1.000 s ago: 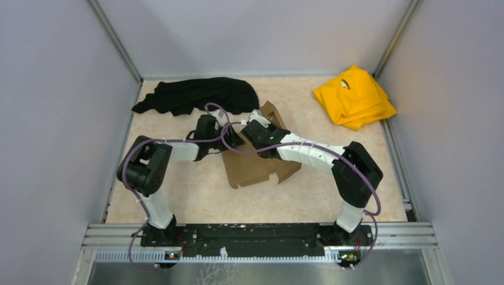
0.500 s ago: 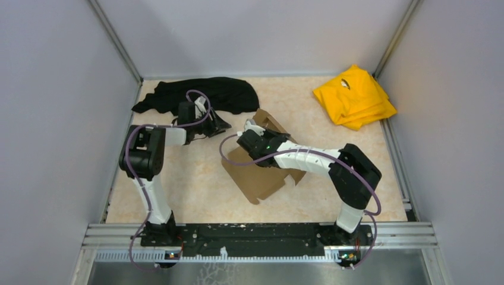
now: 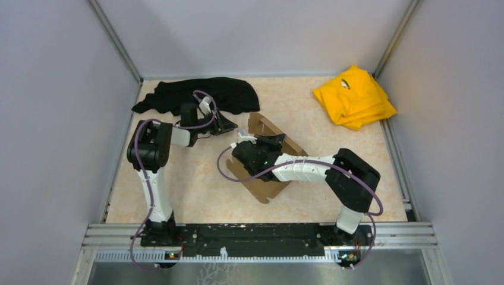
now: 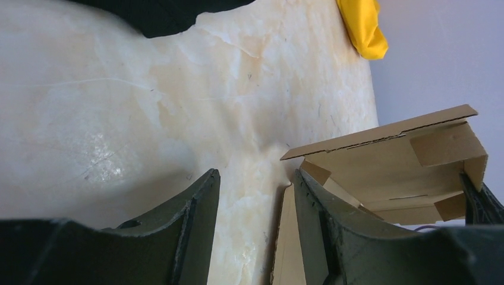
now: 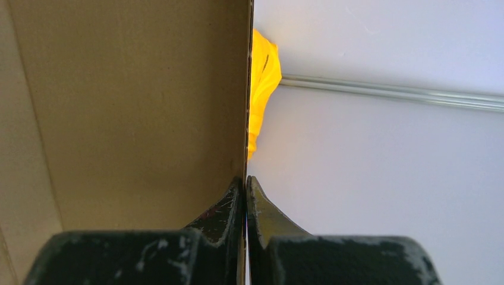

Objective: Fold the paper box

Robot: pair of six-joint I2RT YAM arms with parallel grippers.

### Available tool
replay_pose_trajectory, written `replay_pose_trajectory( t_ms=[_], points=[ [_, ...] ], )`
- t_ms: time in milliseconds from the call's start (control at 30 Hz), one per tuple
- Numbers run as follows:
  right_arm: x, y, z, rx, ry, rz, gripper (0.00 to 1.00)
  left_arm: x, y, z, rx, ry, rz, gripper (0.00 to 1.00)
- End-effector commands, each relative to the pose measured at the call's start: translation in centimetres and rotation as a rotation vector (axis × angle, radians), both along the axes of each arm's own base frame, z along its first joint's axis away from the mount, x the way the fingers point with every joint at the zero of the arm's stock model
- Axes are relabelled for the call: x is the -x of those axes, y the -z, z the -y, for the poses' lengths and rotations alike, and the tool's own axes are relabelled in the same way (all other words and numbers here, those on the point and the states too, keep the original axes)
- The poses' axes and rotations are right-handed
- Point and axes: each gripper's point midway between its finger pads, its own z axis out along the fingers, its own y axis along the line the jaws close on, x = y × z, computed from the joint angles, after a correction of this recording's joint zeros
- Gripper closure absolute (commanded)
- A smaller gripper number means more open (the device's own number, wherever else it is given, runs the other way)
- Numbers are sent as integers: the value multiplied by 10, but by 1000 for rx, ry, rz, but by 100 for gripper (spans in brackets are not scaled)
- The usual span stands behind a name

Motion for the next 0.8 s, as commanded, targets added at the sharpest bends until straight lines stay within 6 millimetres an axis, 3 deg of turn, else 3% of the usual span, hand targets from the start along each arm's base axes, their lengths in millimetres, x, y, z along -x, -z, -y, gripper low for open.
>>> replay_pose_trajectory(
  t_ms=[0,267,767],
  points=[
    [6,-24,-2,12,10,112,100,2,-12,8,44,79,109,44],
    [16,-13,-7,-15,-17,77,100,8,-24,16,123,163,226,42],
    [24,-8,-17,-24,-44,55,100,-2,-35,45,187,260,351,39]
  ],
)
